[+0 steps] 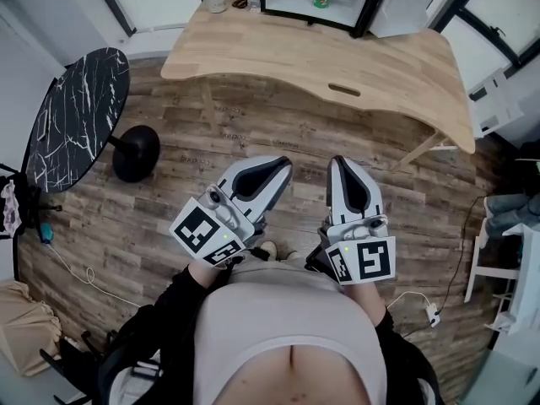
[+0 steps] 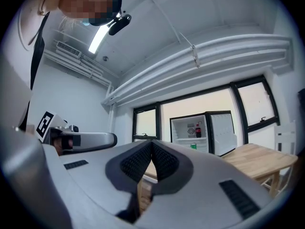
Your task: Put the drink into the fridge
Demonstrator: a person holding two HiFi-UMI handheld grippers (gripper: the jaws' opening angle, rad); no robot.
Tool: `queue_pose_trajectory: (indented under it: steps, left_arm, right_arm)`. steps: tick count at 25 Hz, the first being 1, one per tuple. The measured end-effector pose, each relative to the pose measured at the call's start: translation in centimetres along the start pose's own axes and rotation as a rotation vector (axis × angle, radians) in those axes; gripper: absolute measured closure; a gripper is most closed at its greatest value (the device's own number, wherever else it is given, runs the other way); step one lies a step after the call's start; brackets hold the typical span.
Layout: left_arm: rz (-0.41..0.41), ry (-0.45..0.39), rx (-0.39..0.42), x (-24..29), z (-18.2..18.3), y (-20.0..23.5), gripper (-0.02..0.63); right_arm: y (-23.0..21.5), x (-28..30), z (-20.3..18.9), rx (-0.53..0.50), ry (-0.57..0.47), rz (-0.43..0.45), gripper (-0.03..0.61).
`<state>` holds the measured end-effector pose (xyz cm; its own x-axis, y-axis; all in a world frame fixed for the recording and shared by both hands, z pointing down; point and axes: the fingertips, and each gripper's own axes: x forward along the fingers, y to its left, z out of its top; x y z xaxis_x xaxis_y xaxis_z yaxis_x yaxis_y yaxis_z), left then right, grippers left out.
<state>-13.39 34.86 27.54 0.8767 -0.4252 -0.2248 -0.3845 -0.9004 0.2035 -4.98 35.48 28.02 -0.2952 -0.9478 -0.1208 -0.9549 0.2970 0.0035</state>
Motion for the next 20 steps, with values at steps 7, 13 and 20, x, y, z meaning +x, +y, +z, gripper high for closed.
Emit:
queue_pose_trajectory:
  steps: [7, 13, 20]
  left_arm:
    - [0.007, -0.006, 0.0, -0.4, -0.1, -0.2, 0.591]
    - [0.004, -0.006, 0.003, -0.6, 0.0, -0.3, 0.591]
    - [0.002, -0.009, 0.003, -0.7, 0.1, -0.4, 0.591]
  right_arm:
    - [0.5, -0.5, -0.1, -0.039, -0.011, 0.005, 0.551]
    - [1.0, -0.3, 0.0, -0.034, -0.011, 0.01, 0.551]
    - [1.0, -0.5, 0.1, -0.035, -0.014, 0.009, 0.551]
